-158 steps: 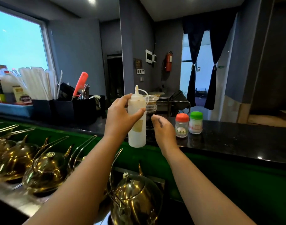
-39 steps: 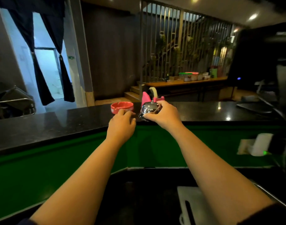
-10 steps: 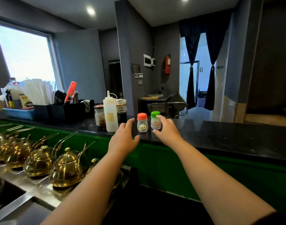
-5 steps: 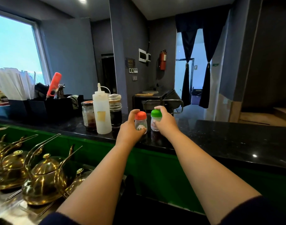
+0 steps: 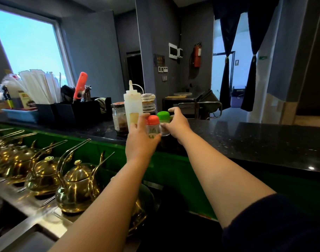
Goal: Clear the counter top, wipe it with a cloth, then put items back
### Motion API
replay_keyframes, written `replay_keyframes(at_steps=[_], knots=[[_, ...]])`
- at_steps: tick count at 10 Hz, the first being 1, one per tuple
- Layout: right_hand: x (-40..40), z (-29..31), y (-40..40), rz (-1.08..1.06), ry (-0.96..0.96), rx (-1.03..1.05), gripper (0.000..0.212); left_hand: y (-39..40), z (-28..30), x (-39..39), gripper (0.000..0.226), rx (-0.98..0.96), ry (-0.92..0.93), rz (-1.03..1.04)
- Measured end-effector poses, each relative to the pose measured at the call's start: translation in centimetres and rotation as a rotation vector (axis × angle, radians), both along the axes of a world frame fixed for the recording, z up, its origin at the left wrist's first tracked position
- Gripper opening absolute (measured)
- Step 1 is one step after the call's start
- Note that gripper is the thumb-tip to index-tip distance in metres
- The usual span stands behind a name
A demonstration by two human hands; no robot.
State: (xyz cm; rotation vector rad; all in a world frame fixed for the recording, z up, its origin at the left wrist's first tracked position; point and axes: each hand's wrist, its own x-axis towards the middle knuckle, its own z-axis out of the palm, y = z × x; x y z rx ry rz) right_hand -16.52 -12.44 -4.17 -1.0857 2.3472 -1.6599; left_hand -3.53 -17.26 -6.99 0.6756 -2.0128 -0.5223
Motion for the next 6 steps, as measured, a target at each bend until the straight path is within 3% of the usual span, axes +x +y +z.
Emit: replay_keyframes(at_steps=[3,5,6], knots=[[-0.4,-0.8,-1.4,-0.001,-0.022,-0.025,0.060,-1.5,-1.2,-1.2,0.067,-0.003,0.034,0.036],[-1.2,-1.3,0.8,-0.034,-0.043,0.132,0.063,-0.7,-1.3,-1.5,0.078,0.046,0.009,0.051],[-0.8,-1.2,3.3,-0.068,0.046,0.245,0.051,0.6,-1.4,-0.8,0.091,0.152,-0.001,0.082]])
